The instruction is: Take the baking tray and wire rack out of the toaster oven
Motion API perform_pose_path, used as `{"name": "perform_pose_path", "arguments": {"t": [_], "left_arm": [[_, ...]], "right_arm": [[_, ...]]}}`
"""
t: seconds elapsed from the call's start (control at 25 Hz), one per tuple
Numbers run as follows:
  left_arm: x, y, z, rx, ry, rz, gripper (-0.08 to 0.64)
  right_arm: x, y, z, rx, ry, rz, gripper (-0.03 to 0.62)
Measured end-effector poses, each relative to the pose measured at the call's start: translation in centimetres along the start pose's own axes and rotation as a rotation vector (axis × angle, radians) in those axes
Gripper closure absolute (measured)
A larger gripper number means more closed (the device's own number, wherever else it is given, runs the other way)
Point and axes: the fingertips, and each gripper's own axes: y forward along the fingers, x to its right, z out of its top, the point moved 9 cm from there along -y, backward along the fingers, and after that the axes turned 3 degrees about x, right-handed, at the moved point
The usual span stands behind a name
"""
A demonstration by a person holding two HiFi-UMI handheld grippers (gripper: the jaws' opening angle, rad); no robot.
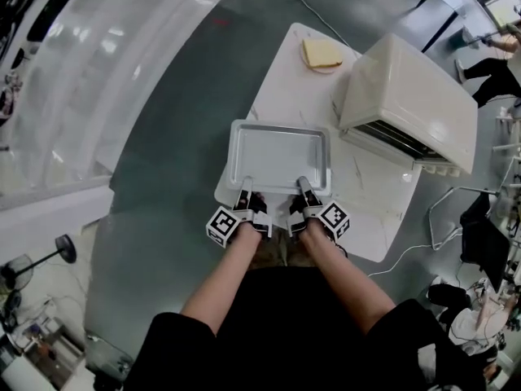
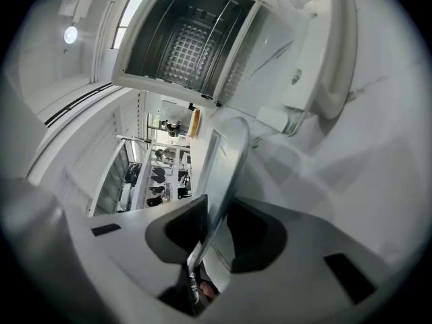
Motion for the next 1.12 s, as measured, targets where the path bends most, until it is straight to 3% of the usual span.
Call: {"name": "perform_pose_path", "arguments": {"t": [0.12,0.24,0.36,0.48,0.56,0.68,0.88,1.0,1.12], "left_arm": [[0.0,0.1,0.6,-0.025,0.015,0.044,0.474],[1.0,0.0,1.1,-0.077,0.123,0.111,0.469],[1.5,0.0,1.3,-0.115,0.183,0.165,0.412],[1.5,0.0,1.4,-0.197,0.222,0.245,0.367],[1.7,-0.2,1.3,-0.278,0.285,0.307,0.327],[1.7,-0.7,1.4,-0.348,0.314,0.386,0.275],[1.6,-2.2,1.0,-0.432,0.408,0.499,0.25],[1.7,-3.3,0.9,-0.437,0.443,0.551,0.249],[2.5,-4.2,0.6,-0.399,0.436,0.547,0.247]], "right_arm": [[0.0,0.2,-0.3,-0.019,-0.005,-0.05,0.485],[-0.2,0.3,-0.5,-0.066,-0.032,-0.117,0.485],[-0.5,0.1,-0.9,-0.131,-0.055,-0.182,0.46],[-0.3,-0.2,-1.4,-0.211,-0.062,-0.22,0.381],[0.1,-0.8,-1.6,-0.257,-0.078,-0.255,0.374],[0.6,-1.7,-1.8,-0.318,-0.085,-0.31,0.347],[0.5,-3.4,-2.2,-0.417,-0.048,-0.374,0.336],[-0.2,-4.6,-1.0,-0.399,0.027,-0.378,0.321],[-1.4,-5.7,1.7,-0.337,0.06,-0.304,0.321]]}}
